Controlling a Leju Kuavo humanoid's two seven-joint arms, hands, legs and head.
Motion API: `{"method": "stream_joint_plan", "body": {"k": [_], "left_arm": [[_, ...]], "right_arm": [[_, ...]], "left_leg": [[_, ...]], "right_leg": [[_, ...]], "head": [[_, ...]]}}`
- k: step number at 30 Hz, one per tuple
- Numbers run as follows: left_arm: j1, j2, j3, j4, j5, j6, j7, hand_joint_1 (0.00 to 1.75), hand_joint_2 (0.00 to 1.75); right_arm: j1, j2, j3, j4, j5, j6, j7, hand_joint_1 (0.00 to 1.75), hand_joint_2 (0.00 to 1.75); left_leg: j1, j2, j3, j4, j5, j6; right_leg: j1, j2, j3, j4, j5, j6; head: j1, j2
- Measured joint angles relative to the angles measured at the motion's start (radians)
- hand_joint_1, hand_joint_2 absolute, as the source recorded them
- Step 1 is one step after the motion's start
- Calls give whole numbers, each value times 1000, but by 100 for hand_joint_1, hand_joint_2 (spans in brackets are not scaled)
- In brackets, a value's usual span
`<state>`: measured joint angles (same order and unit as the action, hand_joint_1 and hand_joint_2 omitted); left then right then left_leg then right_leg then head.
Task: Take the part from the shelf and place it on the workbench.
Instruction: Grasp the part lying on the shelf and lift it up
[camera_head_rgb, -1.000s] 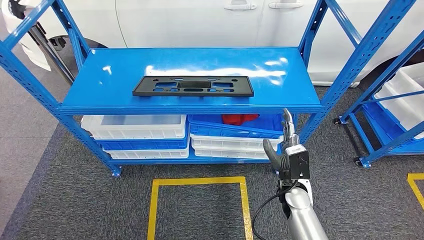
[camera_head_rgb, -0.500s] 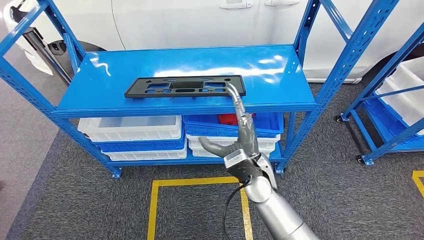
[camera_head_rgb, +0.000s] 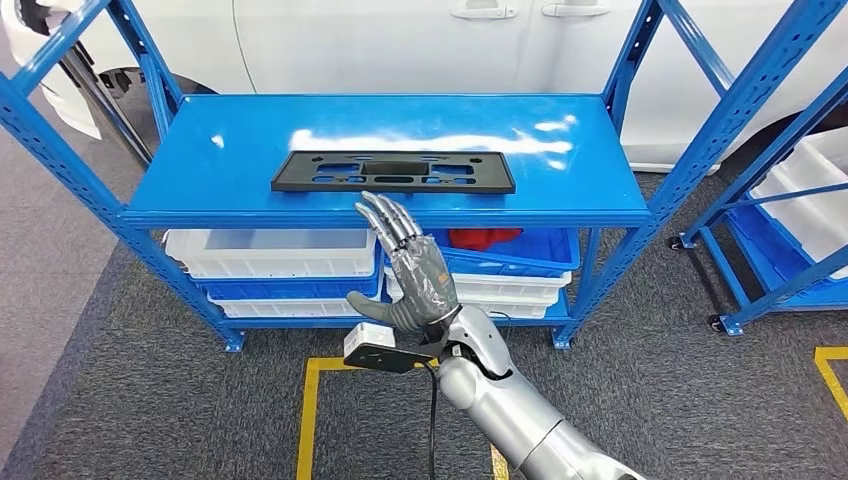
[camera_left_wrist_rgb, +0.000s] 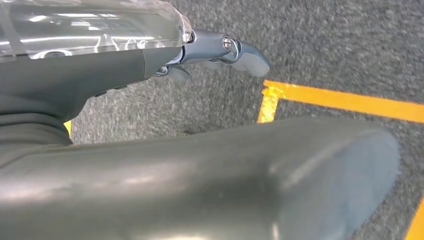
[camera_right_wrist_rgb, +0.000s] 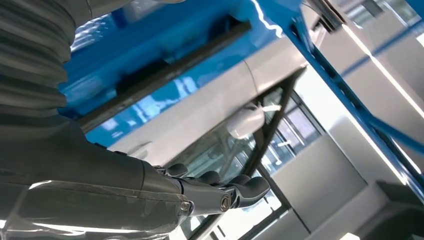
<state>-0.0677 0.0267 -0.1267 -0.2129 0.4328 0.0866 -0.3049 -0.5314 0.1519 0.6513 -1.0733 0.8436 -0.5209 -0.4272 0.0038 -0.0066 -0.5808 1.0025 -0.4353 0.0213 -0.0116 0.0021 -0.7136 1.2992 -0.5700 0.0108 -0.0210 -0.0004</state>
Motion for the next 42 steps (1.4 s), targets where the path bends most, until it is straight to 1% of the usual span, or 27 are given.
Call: {"method": "stream_joint_plan", "body": {"k": [3,4,5,8,9,10,12,13,14,15,16,17,19,20,22,24,26,28,29,30,31,33,34,36,39,41,42], "left_arm": [[-4,-1,-2,0,-6,0,2,0,0],[-6,-1,-3,0,-8,0,3,0,0],[-7,-1,-3,0,-10,0,4,0,0],[-9,-1,-5,0,-17,1,8,0,0],[-10,0,-6,0,-19,2,8,0,0],[-11,0,-8,0,-22,2,9,0,0],[-11,1,-11,0,-26,3,11,0,0],[-11,2,-12,0,-28,3,11,0,0],[-11,2,-13,0,-31,4,12,0,0],[-11,3,-15,0,-34,5,12,0,0],[-12,3,-17,0,-37,5,13,0,0],[-13,4,-19,0,-40,6,14,0,0],[-19,5,-23,0,-46,6,18,0,0],[-22,5,-24,0,-49,6,20,0,0],[-26,5,-27,0,-56,5,25,0,0],[-27,5,-27,0,-62,2,30,0,0],[-30,5,-27,0,-68,0,33,0,0],[-33,5,-27,0,-74,-1,38,0,0],[-33,5,-28,0,-76,-2,41,0,0],[-33,5,-28,0,-79,-3,44,0,0],[-33,5,-28,0,-81,-4,47,0,0],[-34,5,-28,0,-82,-6,51,0,0],[-34,5,-28,0,-83,-7,53,0,0],[-35,5,-28,1,-84,-11,55,0,0],[-35,8,-28,1,-86,-14,56,0,0],[-35,9,-28,1,-87,-15,56,0,0],[-35,9,-28,2,-87,-16,56,0,0]], "right_arm": [[-35,14,26,68,68,-7,43,0,175],[-48,19,34,92,90,-9,61,0,175],[-61,23,41,116,110,-11,79,0,175],[-94,33,61,188,170,-15,135,0,175],[-106,38,66,210,190,-15,155,0,175],[-118,42,71,232,210,-15,176,0,175],[-141,48,77,274,248,-15,221,0,175],[-151,49,81,297,267,-16,246,0,175],[-162,49,84,323,287,-16,272,0,175],[-173,50,87,346,305,-16,296,0,175],[-185,50,90,368,323,-16,320,0,175],[-197,52,92,387,341,-17,342,0,175],[-228,58,95,427,379,-18,389,0,175],[-243,62,96,447,397,-19,411,0,175],[-268,66,100,488,436,-22,462,0,175],[-290,70,102,523,475,-26,512,0,175],[-316,74,102,560,515,-31,562,0,175],[-336,78,103,603,553,-35,610,0,175],[-344,79,103,626,571,-37,635,0,175],[-350,80,103,646,589,-38,659,0,175],[-357,80,103,663,606,-39,682,0,175],[-376,84,103,689,631,-44,715,0,175],[-385,87,103,699,639,-47,724,0,175],[-397,92,103,717,646,-52,733,0,175],[-400,96,103,733,646,-53,735,0,175],[-403,102,103,740,646,-53,735,0,175],[-404,104,103,743,646,-53,735,0,175]], "left_leg": [[-6,-1,2,6,-5,-3],[-7,0,0,8,-6,-7],[-7,0,-2,9,-7,-11],[-4,1,-3,10,-9,-27],[-2,1,-9,27,-22,-32],[-1,1,-24,61,-43,-38],[5,1,-82,185,-102,-49],[8,1,-112,246,-123,-53],[11,1,-132,281,-128,-57],[15,1,-132,277,-112,-59],[18,1,-112,230,-79,-61],[21,1,-79,159,-40,-63],[19,0,-21,37,4,-59],[17,-1,-10,11,8,-54],[14,-2,-10,5,6,-39],[16,-1,-9,-1,10,-25],[17,1,-9,-7,15,-13],[13,2,-10,-7,14,-7],[11,2,-10,-6,14,-5],[8,1,-9,-5,13,-4],[6,0,-8,-4,12,-4],[1,-1,-7,0,8,-6],[-2,-1,-8,3,5,-8],[-4,-1,-11,6,3,-16],[-2,0,-13,12,-6,-32],[2,1,-43,84,-49,-44],[4,1,-74,150,-81,-50]], "right_leg": [[6,-1,88,-201,100,-17],[9,-2,109,-248,115,-20],[12,-2,118,-270,118,-23],[11,-1,121,-283,124,-31],[8,-1,124,-288,126,-36],[5,-2,128,-294,129,-40],[4,-3,129,-295,129,-43],[4,-3,129,-295,129,-43],[4,-3,130,-295,129,-43],[4,-2,131,-294,128,-42],[2,-1,132,-293,127,-40],[1,0,135,-292,124,-36],[2,2,135,-289,121,-25],[4,3,133,-288,122,-19],[5,4,131,-290,124,-7],[2,4,123,-274,109,4],[-1,3,81,-185,59,11],[-1,3,11,-43,2,12],[-1,3,-14,3,-7,12],[-1,3,-21,12,3,10],[0,3,-9,-22,32,6],[5,3,53,-162,105,-8],[8,2,79,-223,127,-14],[13,0,101,-275,136,-19],[9,0,107,-288,140,-30],[4,-1,115,-296,142,-38],[4,-1,116,-296,141,-40]], "head": [[0,0],[0,0],[0,0],[0,0],[0,0],[0,0],[0,0],[0,0],[0,0],[0,0],[0,0],[0,0],[0,0],[0,0],[0,0],[0,0],[0,0],[0,0],[0,0],[0,0],[0,0],[0,0],[0,0],[0,0],[0,0],[0,0],[0,0]]}}
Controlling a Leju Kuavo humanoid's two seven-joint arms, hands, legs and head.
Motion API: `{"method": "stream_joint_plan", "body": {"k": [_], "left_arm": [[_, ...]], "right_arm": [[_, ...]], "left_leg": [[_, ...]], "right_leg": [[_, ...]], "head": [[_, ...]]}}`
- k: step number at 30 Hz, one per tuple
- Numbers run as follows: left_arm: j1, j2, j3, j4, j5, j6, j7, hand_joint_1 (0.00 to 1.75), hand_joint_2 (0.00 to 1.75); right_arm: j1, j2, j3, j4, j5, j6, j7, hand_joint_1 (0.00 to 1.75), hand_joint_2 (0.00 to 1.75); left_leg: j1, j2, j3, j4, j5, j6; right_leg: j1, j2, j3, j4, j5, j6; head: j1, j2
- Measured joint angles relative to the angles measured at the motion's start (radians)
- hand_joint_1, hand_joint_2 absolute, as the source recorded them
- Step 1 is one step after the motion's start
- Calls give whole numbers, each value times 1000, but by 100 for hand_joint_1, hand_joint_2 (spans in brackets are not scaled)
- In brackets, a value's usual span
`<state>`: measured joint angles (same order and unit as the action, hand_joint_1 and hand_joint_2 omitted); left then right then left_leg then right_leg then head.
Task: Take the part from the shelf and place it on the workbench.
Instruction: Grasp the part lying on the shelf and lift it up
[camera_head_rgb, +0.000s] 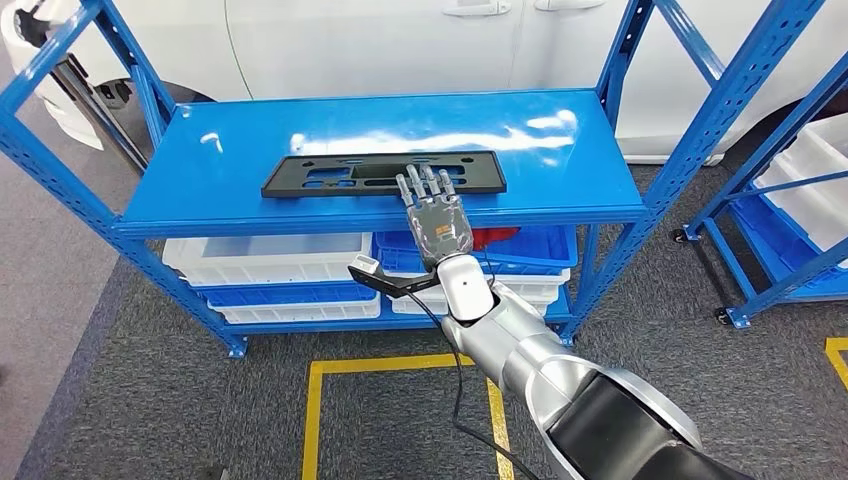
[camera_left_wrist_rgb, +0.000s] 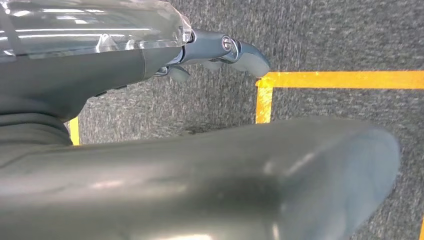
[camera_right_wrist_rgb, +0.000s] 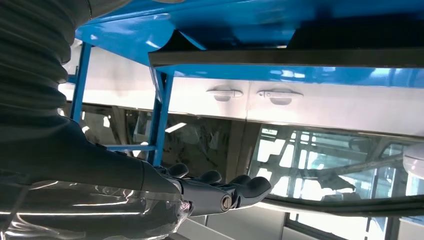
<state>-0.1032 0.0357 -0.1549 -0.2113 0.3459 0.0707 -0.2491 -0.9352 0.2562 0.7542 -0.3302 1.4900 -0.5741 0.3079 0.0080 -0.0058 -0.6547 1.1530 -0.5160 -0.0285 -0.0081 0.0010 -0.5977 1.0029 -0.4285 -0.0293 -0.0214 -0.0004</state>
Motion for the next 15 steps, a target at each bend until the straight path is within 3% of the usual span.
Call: {"method": "stream_joint_plan", "body": {"k": [2,3,4,6,8,12,14,15], "left_arm": [[2,1,0,0,0,0,0,0,0],[3,1,0,1,0,0,0,0,0],[4,2,0,1,0,0,0,0,0],[3,3,0,1,0,0,0,0,0],[2,4,0,2,0,0,0,0,0],[3,3,0,3,0,0,0,0,0],[3,3,0,3,0,-1,0,0,0],[2,3,0,3,0,-1,-1,0,0]], "right_arm": [[0,2,0,7,0,0,0,0,175],[1,3,0,11,0,0,0,0,175],[2,3,0,14,0,0,0,0,175],[1,4,0,19,0,0,0,0,175],[-3,6,0,22,0,0,0,0,175],[-6,9,0,28,-1,0,-3,0,175],[-8,9,0,29,-3,0,-4,0,175],[-7,9,0,30,-3,0,-6,0,175]], "left_leg": [[6,0,-65,124,-42,-9],[8,0,-80,145,-38,-12],[11,0,-72,122,-13,-14],[16,1,-11,-13,61,-16],[14,0,41,-123,99,-9],[10,-2,47,-146,99,17],[12,-2,49,-150,101,30],[11,-1,50,-151,100,34]], "right_leg": [[0,0,1,1,-2,-1],[0,0,2,1,-3,-1],[0,1,4,1,-5,1],[-2,2,11,4,-11,7],[1,4,11,7,-16,17],[2,4,6,12,-22,39],[0,4,-20,70,-59,47],[0,4,-48,131,-91,48]], "head": [[0,0],[0,0],[0,0],[0,0],[0,0],[0,0],[0,0],[0,0]]}}
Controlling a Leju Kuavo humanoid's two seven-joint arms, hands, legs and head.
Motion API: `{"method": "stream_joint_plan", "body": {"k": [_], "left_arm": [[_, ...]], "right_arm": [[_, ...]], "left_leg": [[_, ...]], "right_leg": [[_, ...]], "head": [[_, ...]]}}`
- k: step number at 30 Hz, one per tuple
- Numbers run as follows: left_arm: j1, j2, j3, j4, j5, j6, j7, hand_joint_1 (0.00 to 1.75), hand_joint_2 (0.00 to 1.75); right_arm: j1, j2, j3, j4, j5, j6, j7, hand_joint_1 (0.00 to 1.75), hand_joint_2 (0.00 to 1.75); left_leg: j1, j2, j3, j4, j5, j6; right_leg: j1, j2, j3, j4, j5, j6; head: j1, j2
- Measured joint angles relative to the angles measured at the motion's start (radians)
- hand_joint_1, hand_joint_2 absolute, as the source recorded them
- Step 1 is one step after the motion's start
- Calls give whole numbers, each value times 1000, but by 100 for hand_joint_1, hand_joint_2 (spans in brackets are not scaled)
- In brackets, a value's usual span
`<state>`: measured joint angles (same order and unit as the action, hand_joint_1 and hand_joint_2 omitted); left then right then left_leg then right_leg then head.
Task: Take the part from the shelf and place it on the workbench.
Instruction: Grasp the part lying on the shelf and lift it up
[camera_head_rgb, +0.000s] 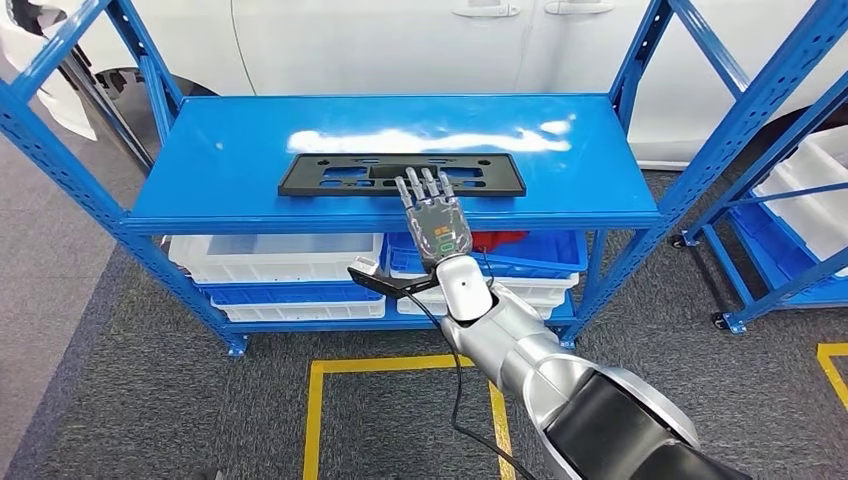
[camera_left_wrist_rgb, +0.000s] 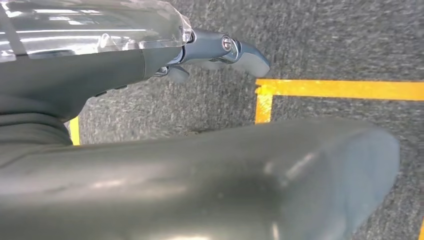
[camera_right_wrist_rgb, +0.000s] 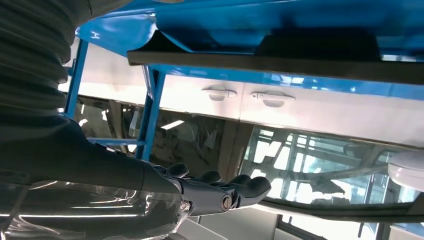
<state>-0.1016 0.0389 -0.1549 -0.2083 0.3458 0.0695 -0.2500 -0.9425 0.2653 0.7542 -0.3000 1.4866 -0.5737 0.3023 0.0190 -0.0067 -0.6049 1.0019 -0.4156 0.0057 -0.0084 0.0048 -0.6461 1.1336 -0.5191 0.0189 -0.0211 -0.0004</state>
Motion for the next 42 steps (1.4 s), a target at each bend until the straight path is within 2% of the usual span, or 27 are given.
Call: {"method": "stream_joint_plan", "body": {"k": [2,3,4,5,6,8,9,13,15,17,18,19,20,22,23,25,28,30,32,33,34,35,37,38,39,40,42], "left_arm": [[-1,0,0,0,-1,0,-1,0,0],[0,0,0,0,-1,-1,-1,0,0],[1,0,0,0,-1,-2,-1,0,0],[1,0,0,0,-2,-2,-1,0,0],[2,0,0,0,-2,-3,-1,0,0],[2,-1,0,0,-2,-4,-2,0,0],[2,-1,0,0,-2,-4,-2,0,0],[2,-1,0,0,-2,-4,-3,0,0],[2,-2,0,0,-2,-4,-5,0,0],[3,-2,0,0,-2,-4,-5,0,0],[5,-2,0,0,-2,-4,-5,0,0],[7,-2,0,0,-1,-4,-5,0,0],[8,-2,0,0,-1,-4,-6,0,0],[9,-1,0,0,-1,-4,-8,0,0],[9,-1,0,0,-1,-4,-10,0,0],[9,0,1,1,0,-3,-11,0,0],[11,0,1,1,0,-2,-12,0,0],[10,0,1,1,0,-2,-13,0,0],[10,0,1,1,0,-2,-13,0,0],[11,0,1,1,0,-2,-13,0,0],[13,0,1,1,0,-2,-13,0,0],[14,0,1,1,0,-2,-13,0,0],[15,0,1,1,0,-1,-14,0,0],[15,-1,1,1,-1,-1,-14,0,0],[14,-1,1,2,-1,-1,-15,0,0],[14,-1,1,2,-1,0,-15,0,0],[14,0,1,2,-2,1,-15,0,0]], "right_arm": [[4,0,0,3,-2,0,-3,0,175],[7,-1,0,5,-3,0,-4,0,175],[9,-1,0,6,-4,0,-6,0,175],[11,-1,0,7,-5,-1,-8,0,175],[11,-1,0,7,-5,-1,-10,0,175],[9,0,-1,7,-5,-1,-12,0,175],[9,0,-1,7,-5,-1,-13,0,175],[10,3,-2,7,-2,-1,-14,0,175],[9,7,-2,6,2,-2,-15,0,175],[11,9,-2,7,3,-2,-17,0,175],[14,9,-2,8,3,-2,-17,0,175],[15,9,-2,8,3,-2,-18,0,175],[17,10,-2,8,3,-2,-19,0,175],[17,11,-3,8,5,-2,-21,0,175],[17,12,-4,8,5,-2,-22,0,175],[17,13,-7,8,6,-2,-23,0,175],[17,15,-10,8,6,-3,-24,0,175],[14,16,-10,7,6,-4,-25,0,175],[17,15,-10,8,6,-4,-25,0,175],[20,15,-10,8,6,-4,-25,0,175],[23,14,-10,8,6,-4,-25,0,175],[25,14,-10,9,6,-4,-25,0,175],[26,14,-11,9,6,-4,-26,0,175],[26,14,-11,9,6,-4,-27,0,175],[25,15,-11,9,6,-4,-28,0,175],[26,15,-12,10,7,-4,-28,0,175],[26,16,-13,9,8,-5,-29,0,175]], "left_leg": [[-2,1,0,1,-2,6],[-3,1,1,1,-4,7],[-4,1,2,2,-5,7],[-4,0,4,4,-8,6],[-4,-1,7,6,-11,4],[-7,-2,8,11,-18,-4],[-9,-2,8,13,-20,-8],[-6,0,7,24,-34,-31],[-5,1,-31,107,-77,-40],[-4,1,-100,239,-126,-47],[-4,1,-127,283,-133,-48],[-4,1,-137,289,-119,-48],[-4,1,-127,256,-88,-45],[-6,1,-65,118,-12,-34],[-10,1,-36,58,7,-27],[-16,1,-12,6,8,-14],[-13,0,4,-9,3,2],[-9,0,17,-16,-1,11],[-10,0,24,-15,-9,17],[-11,0,29,-15,-14,17],[-11,0,35,-14,-21,17],[-11,0,44,-13,-27,16],[-11,-1,64,-13,-44,11],[-12,-1,72,-12,-51,7],[-12,-1,75,-12,-58,1],[-13,-1,78,-11,-63,-5],[-14,0,85,-8,-69,-17]], "right_leg": [[1,0,-70,138,-53,1],[0,0,-92,175,-56,0],[1,0,-96,174,-42,-1],[1,0,-78,129,-8,-4],[1,0,-46,58,33,-8],[4,0,12,-68,81,-16],[6,0,25,-97,86,-20],[5,2,36,-116,83,-39],[1,1,46,-122,82,-47],[3,1,52,-122,77,-52],[3,1,55,-122,73,-53],[4,2,60,-122,69,-53],[4,2,66,-122,64,-53],[5,3,83,-122,52,-48],[7,4,88,-122,47,-45],[8,3,91,-122,43,-34],[9,3,91,-105,37,-18],[8,2,53,-28,0,-11],[5,1,-27,103,-51,-5],[4,1,-63,153,-62,-2],[3,1,-84,168,-52,-1],[2,1,-86,145,-22,-1],[2,1,-44,13,74,-5],[5,0,-22,-53,101,-8],[7,-1,-7,-97,118,-15],[10,-1,-1,-116,117,-22],[10,0,7,-123,113,-37]], "head": [[0,0],[0,0],[0,0],[0,0],[0,0],[0,0],[0,0],[0,0],[0,0],[0,0],[0,0],[0,0],[0,0],[0,0],[0,0],[0,0],[0,0],[0,0],[0,0],[0,0],[0,0],[0,0],[0,0],[0,0],[0,0],[0,0],[-1,0]]}}
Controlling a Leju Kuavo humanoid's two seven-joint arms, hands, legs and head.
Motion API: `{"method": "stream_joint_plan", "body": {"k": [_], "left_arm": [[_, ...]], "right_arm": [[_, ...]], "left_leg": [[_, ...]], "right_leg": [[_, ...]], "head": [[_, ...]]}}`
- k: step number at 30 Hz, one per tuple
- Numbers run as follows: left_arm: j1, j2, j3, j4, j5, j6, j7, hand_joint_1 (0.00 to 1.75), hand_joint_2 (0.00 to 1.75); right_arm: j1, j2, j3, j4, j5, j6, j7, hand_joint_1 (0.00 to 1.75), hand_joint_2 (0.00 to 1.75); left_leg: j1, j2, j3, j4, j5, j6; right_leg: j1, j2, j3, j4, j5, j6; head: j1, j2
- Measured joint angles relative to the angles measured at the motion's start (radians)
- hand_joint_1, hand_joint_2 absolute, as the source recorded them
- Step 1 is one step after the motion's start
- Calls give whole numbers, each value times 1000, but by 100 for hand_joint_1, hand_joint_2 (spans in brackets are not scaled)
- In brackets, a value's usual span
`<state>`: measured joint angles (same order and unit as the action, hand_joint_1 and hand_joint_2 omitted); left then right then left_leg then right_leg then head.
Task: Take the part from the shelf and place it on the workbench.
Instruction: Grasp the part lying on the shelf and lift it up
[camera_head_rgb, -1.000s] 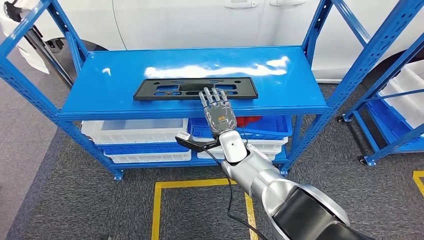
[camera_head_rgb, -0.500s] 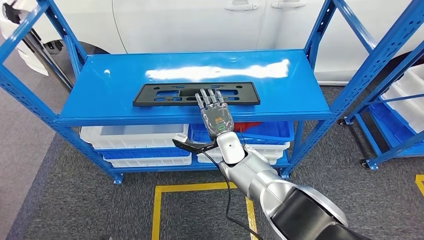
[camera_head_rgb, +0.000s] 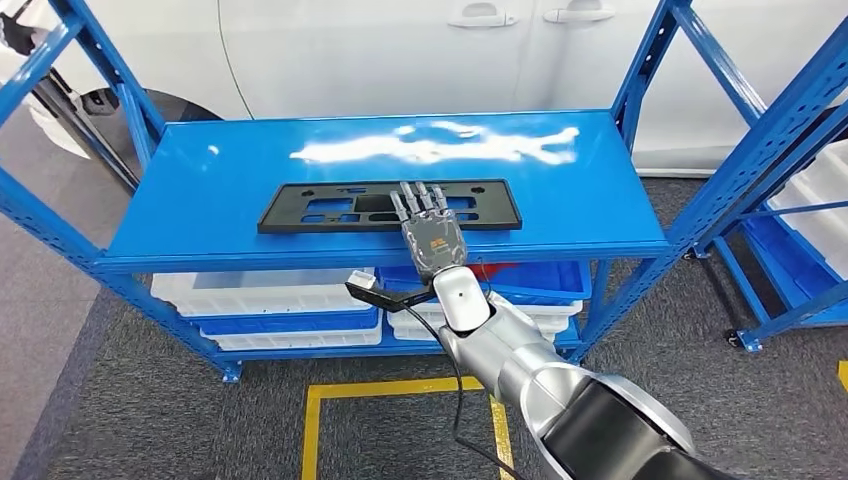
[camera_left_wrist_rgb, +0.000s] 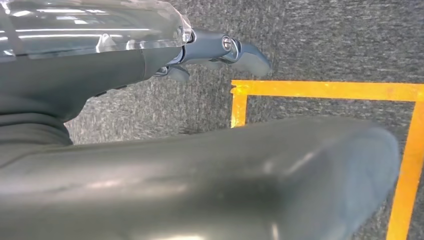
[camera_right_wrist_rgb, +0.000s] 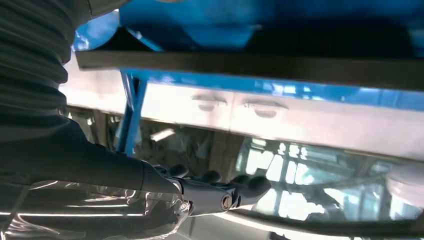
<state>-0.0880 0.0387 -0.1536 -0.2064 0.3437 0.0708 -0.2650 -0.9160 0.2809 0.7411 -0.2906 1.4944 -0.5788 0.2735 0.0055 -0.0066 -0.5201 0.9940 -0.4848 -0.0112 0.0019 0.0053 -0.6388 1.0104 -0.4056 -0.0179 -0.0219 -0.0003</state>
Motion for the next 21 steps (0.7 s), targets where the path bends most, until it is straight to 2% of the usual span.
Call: {"method": "stream_joint_plan", "body": {"k": [2,3,6,7,8,9,10,11,12,14,17,18,19,21], "left_arm": [[-1,-1,0,0,-1,1,0,0,0],[-2,-1,0,0,-2,1,0,0,0],[-2,-2,0,0,-3,2,0,0,0],[-1,-2,0,0,-3,3,0,0,0],[1,-2,0,0,-3,3,0,0,0],[3,-2,0,0,-3,3,1,0,0],[4,-2,0,0,-3,3,1,0,0],[5,-1,0,1,-3,4,1,0,0],[4,-1,0,2,-3,4,1,0,0],[4,-1,0,3,-5,4,0,0,0],[4,-2,0,3,-9,4,0,0,0],[3,-2,0,3,-9,4,0,0,0],[2,-2,0,3,-10,4,0,0,0],[-1,-2,0,3,-11,5,0,0,0]], "right_arm": [[-1,1,-2,-1,4,0,1,0,175],[-3,2,-3,-2,7,-1,1,0,175],[0,3,-5,-2,12,0,0,0,175],[3,3,-5,-2,13,0,0,0,175],[5,3,-5,-1,13,0,0,0,175],[5,3,-5,-1,14,-1,0,0,175],[6,4,-5,-1,15,-1,-1,0,175],[5,4,-5,-1,17,-1,-2,0,175],[5,4,-6,-1,19,-2,-3,0,175],[7,5,-6,-1,30,-3,-5,0,175],[7,7,-6,-3,51,-8,-8,0,175],[6,7,-6,-3,57,-10,-9,0,175],[7,7,-6,-3,62,-12,-10,0,175],[11,6,-6,-3,69,-14,-11,0,175]], "left_leg": [[2,1,-7,37,-14,-8],[4,1,-27,80,-30,-12],[9,1,-145,264,-93,-24],[10,1,-173,290,-90,-26],[10,1,-182,276,-64,-27],[11,1,-173,225,-16,-26],[11,2,-153,152,38,-24],[8,2,-134,89,73,-21],[4,2,-118,39,91,-15],[-3,1,-109,11,86,-3],[2,1,-99,0,88,13],[4,2,-93,-4,86,18],[5,2,-88,-6,83,22],[4,1,-80,-6,73,28]], "right_leg": [[-4,1,20,-6,-8,-12],[-5,0,31,-8,-13,-17],[-4,1,50,-8,-32,-24],[-4,2,58,-8,-39,-24],[-4,3,67,-8,-47,-23],[-4,5,78,-7,-55,-21],[-4,5,90,-7,-64,-18],[-4,5,99,-8,-71,-15],[-4,6,104,-8,-77,-10],[-3,6,106,-9,-86,2],[-2,5,104,7,-108,19],[-2,5,88,41,-126,23],[-3,4,56,100,-151,25],[-4,3,-33,242,-195,27]], "head": [[0,0],[0,0],[0,0],[0,0],[0,0],[0,0],[0,0],[0,0],[0,0],[0,0],[0,0],[0,0],[0,0],[0,0]]}}
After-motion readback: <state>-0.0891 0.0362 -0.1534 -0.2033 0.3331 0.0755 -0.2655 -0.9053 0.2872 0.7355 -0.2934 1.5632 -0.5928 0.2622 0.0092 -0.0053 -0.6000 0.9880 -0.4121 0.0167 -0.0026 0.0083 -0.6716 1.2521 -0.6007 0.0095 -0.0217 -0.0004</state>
